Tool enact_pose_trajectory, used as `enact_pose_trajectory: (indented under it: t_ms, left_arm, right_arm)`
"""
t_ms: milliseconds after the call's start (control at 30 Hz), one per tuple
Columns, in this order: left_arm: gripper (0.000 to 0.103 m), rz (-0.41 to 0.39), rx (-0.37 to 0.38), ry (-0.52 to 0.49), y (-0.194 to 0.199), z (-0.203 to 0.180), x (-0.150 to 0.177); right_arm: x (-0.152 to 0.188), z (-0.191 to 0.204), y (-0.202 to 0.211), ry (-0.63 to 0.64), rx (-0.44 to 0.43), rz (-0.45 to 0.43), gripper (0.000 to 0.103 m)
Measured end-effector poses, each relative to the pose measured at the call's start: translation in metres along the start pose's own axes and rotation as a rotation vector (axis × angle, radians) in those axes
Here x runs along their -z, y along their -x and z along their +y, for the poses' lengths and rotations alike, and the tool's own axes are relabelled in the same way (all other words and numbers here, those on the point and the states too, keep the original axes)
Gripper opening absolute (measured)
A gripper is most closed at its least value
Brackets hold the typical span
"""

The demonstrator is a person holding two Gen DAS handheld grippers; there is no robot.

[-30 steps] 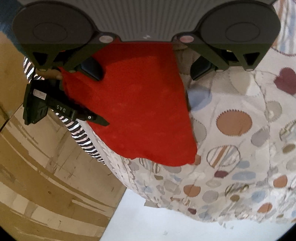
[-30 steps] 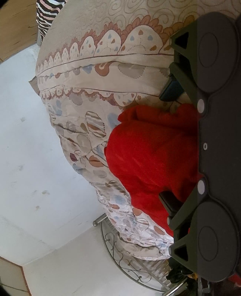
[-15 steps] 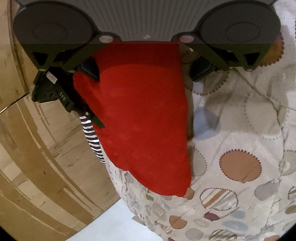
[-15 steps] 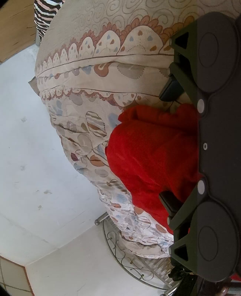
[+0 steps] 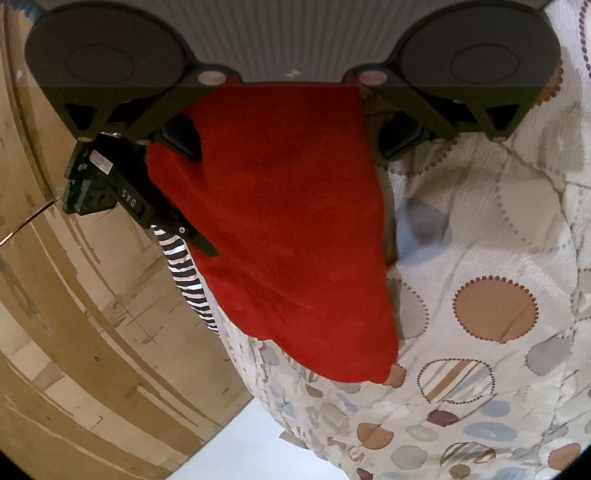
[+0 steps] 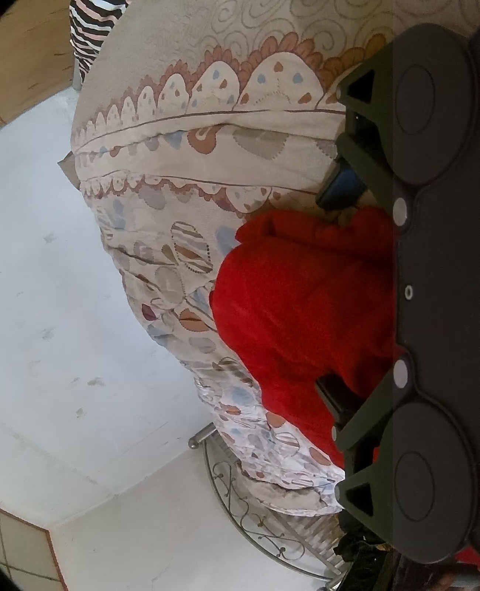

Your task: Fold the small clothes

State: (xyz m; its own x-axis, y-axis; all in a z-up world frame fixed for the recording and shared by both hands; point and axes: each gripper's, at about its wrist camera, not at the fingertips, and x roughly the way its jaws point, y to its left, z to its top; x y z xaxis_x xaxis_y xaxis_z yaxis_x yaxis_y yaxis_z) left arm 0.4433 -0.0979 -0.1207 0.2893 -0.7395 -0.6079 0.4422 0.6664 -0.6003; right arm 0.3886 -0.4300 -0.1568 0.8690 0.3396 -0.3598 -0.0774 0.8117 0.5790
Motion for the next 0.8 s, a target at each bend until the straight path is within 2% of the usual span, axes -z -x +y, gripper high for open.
enact_pose_trajectory:
  t_ms: [267,400,533,800]
  left_arm:
    - [0.103,0.002,0.006,-0.009,0.0005,0.0005,0.0002]
    - [0.103,0.001,0.006,-0.009,0.0002,0.0006,0.0004]
    - [0.103,0.008,0.004,-0.011,-0.0004,0.0006,-0.0009]
    - [0.103,0.014,-0.001,0.000,-0.0014,0.0012,-0.0014]
  right_arm:
    - [-0.0001,0.0016,-0.0011,0.007,0.004,0.000,0.098]
    - [0.0005,0.0021,-0.0006,0.014,0.005,-0.006,0.094]
    - [0.0013,0.0062,-0.0020,0.041,0.005,0.004,0.086]
    - [0.0000,0.0091,-0.0034,0.053,0.014,0.016,0.083]
